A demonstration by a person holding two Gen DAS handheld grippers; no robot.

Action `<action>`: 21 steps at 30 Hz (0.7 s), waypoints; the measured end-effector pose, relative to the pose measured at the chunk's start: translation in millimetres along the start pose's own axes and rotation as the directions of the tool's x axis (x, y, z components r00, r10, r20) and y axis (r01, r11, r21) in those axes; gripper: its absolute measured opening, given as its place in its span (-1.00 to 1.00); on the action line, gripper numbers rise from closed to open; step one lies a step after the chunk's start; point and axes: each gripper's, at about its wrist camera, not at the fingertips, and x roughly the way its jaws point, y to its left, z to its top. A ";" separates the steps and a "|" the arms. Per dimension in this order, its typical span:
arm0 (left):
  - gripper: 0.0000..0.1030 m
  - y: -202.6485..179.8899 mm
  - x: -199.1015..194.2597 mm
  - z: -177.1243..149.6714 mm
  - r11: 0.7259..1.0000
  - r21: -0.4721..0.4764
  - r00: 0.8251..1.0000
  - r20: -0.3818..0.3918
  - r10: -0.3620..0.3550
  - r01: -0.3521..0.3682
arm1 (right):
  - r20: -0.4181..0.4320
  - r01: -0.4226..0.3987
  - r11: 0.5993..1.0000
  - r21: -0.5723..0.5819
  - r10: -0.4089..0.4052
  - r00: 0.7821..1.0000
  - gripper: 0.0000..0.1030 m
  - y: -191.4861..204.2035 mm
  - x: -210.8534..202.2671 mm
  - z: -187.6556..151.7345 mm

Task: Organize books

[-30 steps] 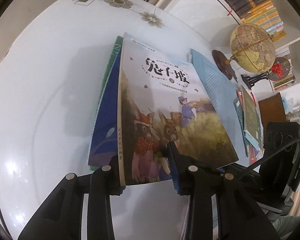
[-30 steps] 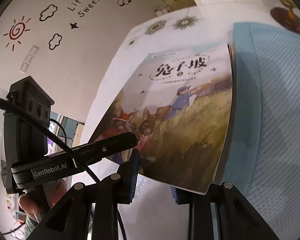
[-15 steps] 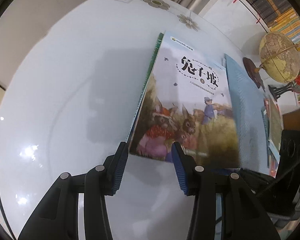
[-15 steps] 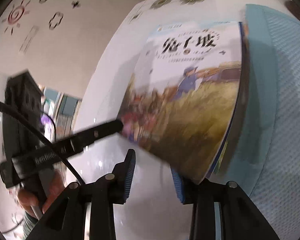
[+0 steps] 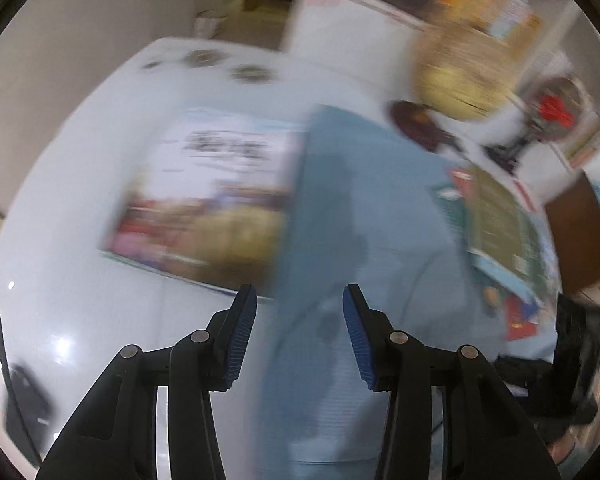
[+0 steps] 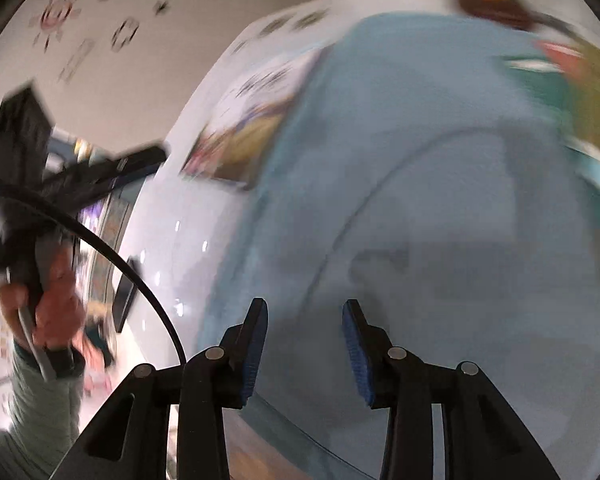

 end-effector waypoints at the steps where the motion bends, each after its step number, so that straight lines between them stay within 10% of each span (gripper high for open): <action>1: -0.17 -21.1 1.3 -3.8 1.000 0.012 1.000 0.003 -0.009 0.009 | 0.040 0.010 1.000 0.022 -0.011 0.999 -0.27 -24.2 -24.4 -3.5; 12: -0.04 -318.9 63.5 -48.9 0.975 0.145 0.986 -0.055 -0.160 0.166 | 0.183 0.175 0.976 0.128 -0.197 0.963 0.08 -239.3 -223.2 -52.2; 21: 0.00 -377.8 49.4 -73.7 0.952 0.255 0.985 -0.059 -0.162 0.172 | 0.237 0.101 0.925 0.365 -0.198 0.951 0.08 -323.4 -276.2 -102.9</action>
